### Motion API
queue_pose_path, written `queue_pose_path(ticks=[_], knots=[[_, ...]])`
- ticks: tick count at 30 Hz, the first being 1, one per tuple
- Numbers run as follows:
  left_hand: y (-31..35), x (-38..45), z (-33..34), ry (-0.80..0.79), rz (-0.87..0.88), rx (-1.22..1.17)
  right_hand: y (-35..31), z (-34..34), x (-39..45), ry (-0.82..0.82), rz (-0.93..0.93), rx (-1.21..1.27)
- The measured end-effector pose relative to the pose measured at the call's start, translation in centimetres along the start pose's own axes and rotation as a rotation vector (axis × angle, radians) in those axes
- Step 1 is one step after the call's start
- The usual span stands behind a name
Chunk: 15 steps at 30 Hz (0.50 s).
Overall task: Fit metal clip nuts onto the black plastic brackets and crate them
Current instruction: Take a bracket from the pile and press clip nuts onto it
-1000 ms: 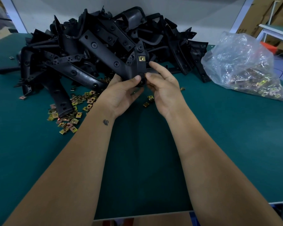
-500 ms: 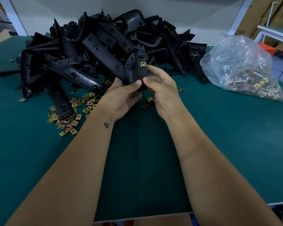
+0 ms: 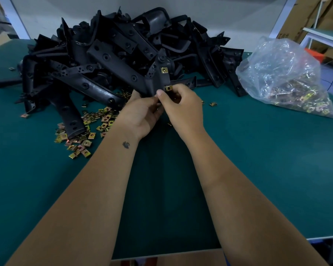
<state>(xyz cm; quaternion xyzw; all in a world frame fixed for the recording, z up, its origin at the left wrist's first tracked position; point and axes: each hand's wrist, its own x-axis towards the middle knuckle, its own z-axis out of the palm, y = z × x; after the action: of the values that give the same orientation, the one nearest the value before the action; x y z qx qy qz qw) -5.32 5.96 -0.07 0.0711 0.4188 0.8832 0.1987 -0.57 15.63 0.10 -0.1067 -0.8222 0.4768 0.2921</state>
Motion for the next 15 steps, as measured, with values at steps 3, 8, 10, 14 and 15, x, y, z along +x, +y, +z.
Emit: queue_pose_path(ticks=[3, 8, 10, 14, 15], knots=[[0.03, -0.25, 0.24, -0.010, 0.002, 0.019, -0.24, -0.02, -0.07, 0.022, -0.007, -0.045], [0.17, -0.45, 0.44, -0.029, -0.018, 0.033, -0.56, -0.47, -0.19, 0.037, -0.016, -0.086], [0.21, -0.46, 0.51, -0.029, -0.022, 0.045, -0.72, -0.63, -0.26, 0.044, -0.030, -0.123], [0.23, -0.58, 0.71, -0.024, -0.028, 0.065, -0.99, -0.74, -0.31, 0.038, -0.045, -0.149], [0.23, -0.60, 0.74, -0.021, -0.029, 0.071, -1.03, -0.74, -0.33, 0.035, -0.047, -0.149]])
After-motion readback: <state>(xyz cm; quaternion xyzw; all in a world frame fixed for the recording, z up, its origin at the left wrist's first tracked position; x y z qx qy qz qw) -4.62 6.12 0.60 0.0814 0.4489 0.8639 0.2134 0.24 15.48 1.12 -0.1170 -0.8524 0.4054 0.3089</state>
